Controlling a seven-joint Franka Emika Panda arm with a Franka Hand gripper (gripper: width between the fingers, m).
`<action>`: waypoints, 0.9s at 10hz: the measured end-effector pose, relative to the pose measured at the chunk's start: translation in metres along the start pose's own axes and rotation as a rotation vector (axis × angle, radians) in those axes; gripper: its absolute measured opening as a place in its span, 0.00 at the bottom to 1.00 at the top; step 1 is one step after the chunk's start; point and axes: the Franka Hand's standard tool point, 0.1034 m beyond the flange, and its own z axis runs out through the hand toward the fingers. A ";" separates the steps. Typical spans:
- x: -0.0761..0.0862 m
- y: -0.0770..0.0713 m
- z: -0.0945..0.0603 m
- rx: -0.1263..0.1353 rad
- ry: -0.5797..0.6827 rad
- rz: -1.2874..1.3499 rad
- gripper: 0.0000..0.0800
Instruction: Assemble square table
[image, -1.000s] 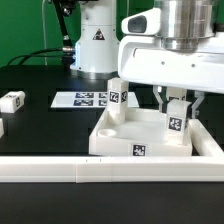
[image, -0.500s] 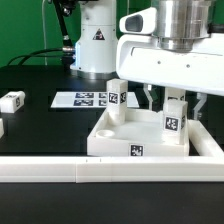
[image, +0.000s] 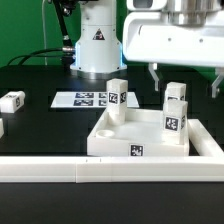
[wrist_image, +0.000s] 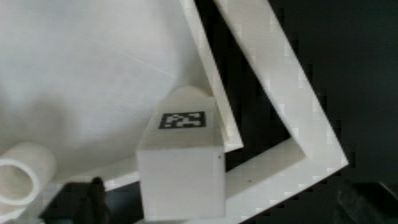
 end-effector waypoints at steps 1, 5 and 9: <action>0.001 0.004 -0.008 0.006 0.003 -0.048 0.81; 0.011 0.041 -0.016 0.005 -0.011 -0.345 0.81; 0.017 0.047 -0.017 0.006 -0.008 -0.337 0.81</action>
Offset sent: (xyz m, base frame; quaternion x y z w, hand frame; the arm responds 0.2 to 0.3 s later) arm -0.0252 -0.0233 -0.0029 0.0270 -0.0451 -0.1388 0.9889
